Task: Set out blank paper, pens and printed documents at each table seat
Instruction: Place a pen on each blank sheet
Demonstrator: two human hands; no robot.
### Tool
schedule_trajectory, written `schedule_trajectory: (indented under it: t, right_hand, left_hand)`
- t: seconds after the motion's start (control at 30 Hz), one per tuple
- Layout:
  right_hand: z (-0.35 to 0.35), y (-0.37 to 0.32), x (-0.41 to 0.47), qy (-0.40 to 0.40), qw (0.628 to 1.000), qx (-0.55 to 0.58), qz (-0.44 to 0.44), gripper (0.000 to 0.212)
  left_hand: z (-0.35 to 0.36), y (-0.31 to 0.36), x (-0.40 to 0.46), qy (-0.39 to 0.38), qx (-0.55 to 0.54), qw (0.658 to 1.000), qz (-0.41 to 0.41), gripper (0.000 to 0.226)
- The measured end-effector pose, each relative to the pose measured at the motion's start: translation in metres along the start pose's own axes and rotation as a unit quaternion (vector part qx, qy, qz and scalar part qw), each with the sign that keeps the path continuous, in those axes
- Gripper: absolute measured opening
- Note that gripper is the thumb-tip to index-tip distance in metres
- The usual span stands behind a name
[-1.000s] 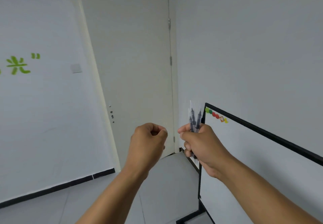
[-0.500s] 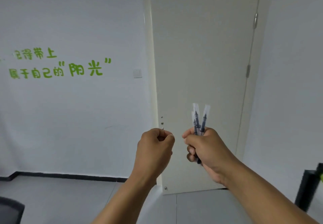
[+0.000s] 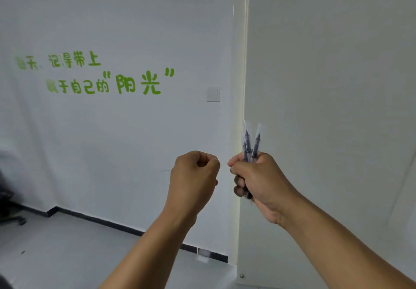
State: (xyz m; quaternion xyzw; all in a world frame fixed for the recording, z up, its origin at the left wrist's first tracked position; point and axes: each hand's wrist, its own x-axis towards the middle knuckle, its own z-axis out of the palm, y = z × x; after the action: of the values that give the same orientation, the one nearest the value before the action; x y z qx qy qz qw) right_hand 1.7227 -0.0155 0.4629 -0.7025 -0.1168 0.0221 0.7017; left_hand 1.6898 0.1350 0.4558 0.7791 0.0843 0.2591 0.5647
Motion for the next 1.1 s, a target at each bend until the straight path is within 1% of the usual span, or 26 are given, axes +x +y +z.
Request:
schedule_trajectory:
  t: [0.13, 0.3, 0.4, 0.53, 0.6, 0.7, 0.8, 0.93, 1.0, 1.1]
  right_hand:
    - [0.036, 0.015, 0.081, -0.052, 0.998, 0.019, -0.013, 0.014]
    - [0.085, 0.047, 0.191, -0.14, 0.989, 0.046, -0.014, 0.016]
    - [0.114, 0.063, 0.254, -0.189, 0.981, 0.053, -0.001, 0.015]
    - [0.156, 0.071, 0.314, -0.258, 0.964, 0.054, 0.02, 0.017]
    - [0.179, 0.074, 0.336, -0.281, 0.957, 0.066, 0.032, 0.017]
    - [0.228, 0.08, 0.369, -0.331, 0.94, 0.073, 0.047, 0.018]
    - [0.278, 0.086, 0.394, -0.359, 0.928, 0.08, 0.055, 0.017]
    - [0.358, 0.098, 0.428, -0.394, 0.916, 0.061, 0.038, 0.017]
    - [0.403, 0.107, 0.445, -0.409, 0.911, 0.035, 0.026, 0.015]
    - [0.47, 0.117, 0.469, -0.422, 0.906, -0.014, 0.036, 0.016]
  left_hand:
    - [-0.009, -0.027, 0.064, 0.048, 0.018, 0.999, -0.011, 0.017]
    - [-0.018, -0.07, 0.149, 0.127, 0.049, 0.99, -0.037, 0.016]
    - [-0.023, -0.093, 0.198, 0.187, 0.058, 0.979, -0.057, 0.015]
    - [-0.037, -0.12, 0.242, 0.246, 0.075, 0.962, -0.093, 0.015]
    - [-0.049, -0.131, 0.258, 0.271, 0.078, 0.953, -0.114, 0.016]
    - [-0.079, -0.155, 0.288, 0.322, 0.084, 0.934, -0.131, 0.015]
    - [-0.11, -0.176, 0.312, 0.356, 0.079, 0.921, -0.14, 0.015]
    - [-0.163, -0.216, 0.352, 0.396, 0.083, 0.903, -0.145, 0.016]
    - [-0.193, -0.241, 0.376, 0.407, 0.075, 0.897, -0.158, 0.016]
    - [-0.236, -0.27, 0.409, 0.398, 0.069, 0.891, -0.208, 0.021]
